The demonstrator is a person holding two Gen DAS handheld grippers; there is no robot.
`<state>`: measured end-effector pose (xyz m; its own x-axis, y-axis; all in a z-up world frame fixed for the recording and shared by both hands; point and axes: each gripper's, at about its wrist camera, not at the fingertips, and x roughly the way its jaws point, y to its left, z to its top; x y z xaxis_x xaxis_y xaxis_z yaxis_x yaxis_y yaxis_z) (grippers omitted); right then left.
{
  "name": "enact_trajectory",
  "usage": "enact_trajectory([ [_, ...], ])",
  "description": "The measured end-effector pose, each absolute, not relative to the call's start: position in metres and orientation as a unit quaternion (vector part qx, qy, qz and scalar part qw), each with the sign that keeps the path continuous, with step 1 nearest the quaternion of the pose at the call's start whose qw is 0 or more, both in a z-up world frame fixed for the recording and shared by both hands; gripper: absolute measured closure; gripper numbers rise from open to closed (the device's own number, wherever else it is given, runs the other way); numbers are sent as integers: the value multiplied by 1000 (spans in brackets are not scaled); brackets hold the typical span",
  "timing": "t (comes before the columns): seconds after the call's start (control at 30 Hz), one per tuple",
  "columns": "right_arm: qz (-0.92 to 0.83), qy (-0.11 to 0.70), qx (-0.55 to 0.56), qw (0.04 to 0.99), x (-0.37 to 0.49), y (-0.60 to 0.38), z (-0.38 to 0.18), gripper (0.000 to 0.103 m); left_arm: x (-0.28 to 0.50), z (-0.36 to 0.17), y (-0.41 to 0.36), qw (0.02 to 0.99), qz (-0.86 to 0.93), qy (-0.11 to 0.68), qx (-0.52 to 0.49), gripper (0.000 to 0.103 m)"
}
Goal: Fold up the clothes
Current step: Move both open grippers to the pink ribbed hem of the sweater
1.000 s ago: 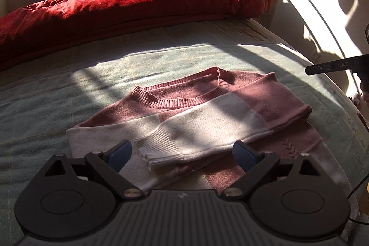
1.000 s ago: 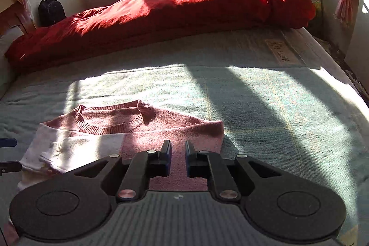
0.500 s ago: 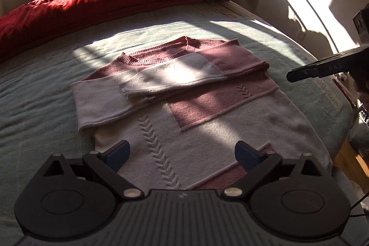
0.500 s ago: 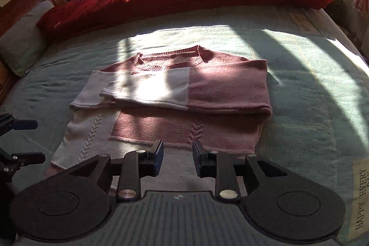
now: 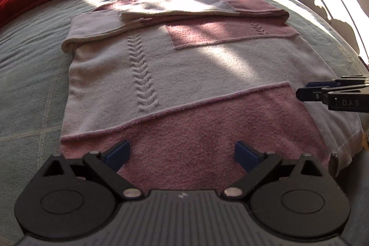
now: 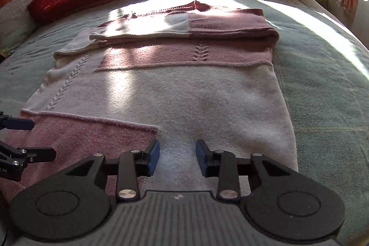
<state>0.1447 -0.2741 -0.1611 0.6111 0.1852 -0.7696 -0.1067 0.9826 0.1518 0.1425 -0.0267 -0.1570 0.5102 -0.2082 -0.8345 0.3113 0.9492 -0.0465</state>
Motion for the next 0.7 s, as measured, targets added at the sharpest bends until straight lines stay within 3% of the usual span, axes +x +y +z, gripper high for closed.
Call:
enact_trajectory([
  [0.23, 90, 443, 80, 888, 130, -286, -160, 59, 118, -157, -23, 866, -141, 475, 61, 6],
  [0.47, 119, 470, 29, 874, 117, -276, -160, 39, 87, -159, -18, 865, -149, 469, 94, 2],
  [0.7, 176, 471, 10, 864, 118, -264, -140, 40, 83, -137, -23, 866, -175, 457, 105, 2],
])
